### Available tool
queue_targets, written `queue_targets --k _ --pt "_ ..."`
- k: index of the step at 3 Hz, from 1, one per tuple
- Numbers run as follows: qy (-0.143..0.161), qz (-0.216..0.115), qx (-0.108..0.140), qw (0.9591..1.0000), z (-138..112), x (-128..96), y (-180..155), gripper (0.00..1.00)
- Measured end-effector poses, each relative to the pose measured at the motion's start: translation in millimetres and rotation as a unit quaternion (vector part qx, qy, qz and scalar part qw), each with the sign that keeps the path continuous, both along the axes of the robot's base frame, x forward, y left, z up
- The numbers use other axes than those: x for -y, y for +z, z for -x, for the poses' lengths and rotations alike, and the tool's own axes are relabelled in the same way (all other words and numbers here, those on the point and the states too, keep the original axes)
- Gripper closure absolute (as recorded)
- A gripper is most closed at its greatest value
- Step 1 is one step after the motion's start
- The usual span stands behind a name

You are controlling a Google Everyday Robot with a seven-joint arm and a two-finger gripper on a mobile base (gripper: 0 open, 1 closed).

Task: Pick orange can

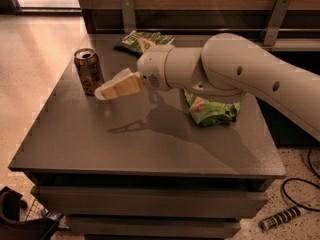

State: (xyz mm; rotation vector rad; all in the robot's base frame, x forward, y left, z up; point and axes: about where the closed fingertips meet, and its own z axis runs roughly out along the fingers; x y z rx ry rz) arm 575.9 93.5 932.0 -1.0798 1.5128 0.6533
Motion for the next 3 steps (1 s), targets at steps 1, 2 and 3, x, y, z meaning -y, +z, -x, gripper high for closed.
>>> queue_targets --k 1,2,3 --pt "0.010 -0.015 -0.003 0.9998 -9.7 -24.0 -10.0 0.00" --pt "0.017 -0.031 0.001 0.9994 -23.5 -46.9 -19.6 0.00" --pt "0.019 -0.053 0.005 0.9984 -33.7 -68.0 -27.4 0.00"
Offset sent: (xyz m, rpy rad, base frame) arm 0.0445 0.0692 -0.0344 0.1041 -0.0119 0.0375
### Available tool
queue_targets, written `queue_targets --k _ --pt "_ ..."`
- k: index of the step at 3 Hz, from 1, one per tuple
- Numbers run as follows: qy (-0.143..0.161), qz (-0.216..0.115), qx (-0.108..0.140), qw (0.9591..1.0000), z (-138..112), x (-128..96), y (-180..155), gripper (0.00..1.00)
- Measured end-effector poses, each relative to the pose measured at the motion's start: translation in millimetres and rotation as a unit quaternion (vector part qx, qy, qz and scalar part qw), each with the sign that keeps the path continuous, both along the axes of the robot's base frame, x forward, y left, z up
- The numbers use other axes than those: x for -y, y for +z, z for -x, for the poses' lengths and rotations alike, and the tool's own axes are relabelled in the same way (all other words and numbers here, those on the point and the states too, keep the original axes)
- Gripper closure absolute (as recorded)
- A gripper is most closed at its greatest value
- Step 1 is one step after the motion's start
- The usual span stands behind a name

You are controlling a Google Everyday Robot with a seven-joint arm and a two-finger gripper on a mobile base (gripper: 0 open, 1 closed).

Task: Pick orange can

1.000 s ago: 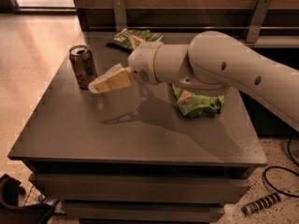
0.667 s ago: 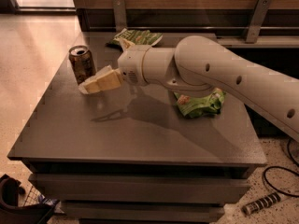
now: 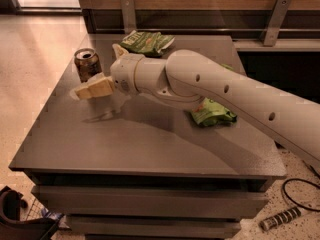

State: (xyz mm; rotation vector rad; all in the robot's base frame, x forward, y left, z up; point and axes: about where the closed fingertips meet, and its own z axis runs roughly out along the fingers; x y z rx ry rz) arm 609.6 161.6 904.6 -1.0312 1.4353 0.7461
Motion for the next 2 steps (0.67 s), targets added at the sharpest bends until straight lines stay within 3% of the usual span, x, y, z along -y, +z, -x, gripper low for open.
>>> queue_targets --k 1,2 --pt "0.002 -0.010 -0.002 0.9999 -6.5 -15.8 -8.5 0.10" --pt "0.006 -0.014 -0.006 0.9999 -12.0 -29.8 -17.5 0.33"
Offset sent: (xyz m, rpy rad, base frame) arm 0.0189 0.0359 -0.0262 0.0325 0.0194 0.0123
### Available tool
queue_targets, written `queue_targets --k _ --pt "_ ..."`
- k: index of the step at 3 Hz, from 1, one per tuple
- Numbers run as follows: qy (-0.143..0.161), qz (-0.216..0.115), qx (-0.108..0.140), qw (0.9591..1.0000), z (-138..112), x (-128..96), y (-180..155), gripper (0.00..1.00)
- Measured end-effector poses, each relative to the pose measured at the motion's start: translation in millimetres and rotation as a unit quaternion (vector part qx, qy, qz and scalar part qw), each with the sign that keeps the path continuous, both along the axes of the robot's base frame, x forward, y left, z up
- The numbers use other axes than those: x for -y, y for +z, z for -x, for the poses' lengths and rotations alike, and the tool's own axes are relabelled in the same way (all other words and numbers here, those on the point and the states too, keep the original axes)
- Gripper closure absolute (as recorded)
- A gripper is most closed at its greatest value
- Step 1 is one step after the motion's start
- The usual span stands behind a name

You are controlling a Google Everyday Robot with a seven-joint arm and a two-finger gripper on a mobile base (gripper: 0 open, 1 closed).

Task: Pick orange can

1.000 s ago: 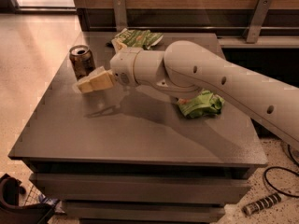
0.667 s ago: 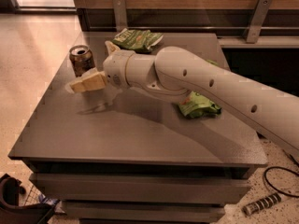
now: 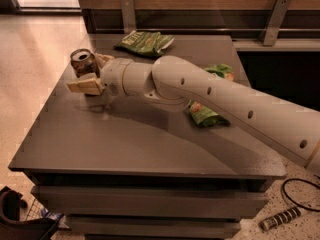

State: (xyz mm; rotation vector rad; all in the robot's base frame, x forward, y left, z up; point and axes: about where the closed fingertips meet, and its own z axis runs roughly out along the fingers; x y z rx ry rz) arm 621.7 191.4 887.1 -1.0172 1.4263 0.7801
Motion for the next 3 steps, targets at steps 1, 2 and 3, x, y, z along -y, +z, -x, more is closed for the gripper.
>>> queue_targets --k 1,2,3 --pt "0.002 0.001 0.000 1.0000 -2.3 -6.7 -2.1 0.55" --pt "0.004 0.000 0.000 1.0000 -0.7 -9.5 -1.5 0.87" --pt "0.006 0.000 0.001 1.0000 0.2 -11.2 -1.2 1.00"
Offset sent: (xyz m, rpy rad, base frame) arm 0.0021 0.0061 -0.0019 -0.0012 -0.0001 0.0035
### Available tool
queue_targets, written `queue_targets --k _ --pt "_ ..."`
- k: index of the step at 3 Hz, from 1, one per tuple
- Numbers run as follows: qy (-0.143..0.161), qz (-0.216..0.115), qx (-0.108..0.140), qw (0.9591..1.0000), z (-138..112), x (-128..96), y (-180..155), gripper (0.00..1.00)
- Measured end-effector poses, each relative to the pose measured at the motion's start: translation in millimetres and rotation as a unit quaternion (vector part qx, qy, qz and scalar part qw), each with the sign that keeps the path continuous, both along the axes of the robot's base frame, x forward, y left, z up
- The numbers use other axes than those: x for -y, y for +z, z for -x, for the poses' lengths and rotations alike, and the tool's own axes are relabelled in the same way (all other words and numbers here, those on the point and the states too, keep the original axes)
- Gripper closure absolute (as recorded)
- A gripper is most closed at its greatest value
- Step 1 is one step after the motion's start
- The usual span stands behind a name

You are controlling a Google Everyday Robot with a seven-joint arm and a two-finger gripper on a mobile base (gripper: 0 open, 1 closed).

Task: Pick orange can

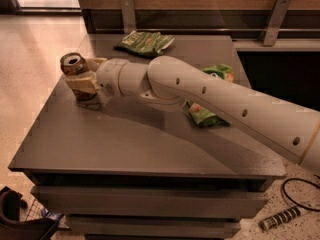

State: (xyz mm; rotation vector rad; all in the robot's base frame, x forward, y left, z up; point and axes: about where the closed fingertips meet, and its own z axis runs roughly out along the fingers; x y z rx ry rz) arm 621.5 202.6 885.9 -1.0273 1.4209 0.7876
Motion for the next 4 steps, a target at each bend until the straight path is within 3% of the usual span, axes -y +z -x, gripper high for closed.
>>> queue_targets --k 1,3,4 --pt "0.003 -0.001 0.002 1.0000 0.9 0.9 3.9 1.00" --pt "0.047 -0.014 0.032 0.9983 14.6 22.3 79.4 1.00" --pt "0.058 -0.012 0.048 0.9971 18.5 28.0 102.1 1.00"
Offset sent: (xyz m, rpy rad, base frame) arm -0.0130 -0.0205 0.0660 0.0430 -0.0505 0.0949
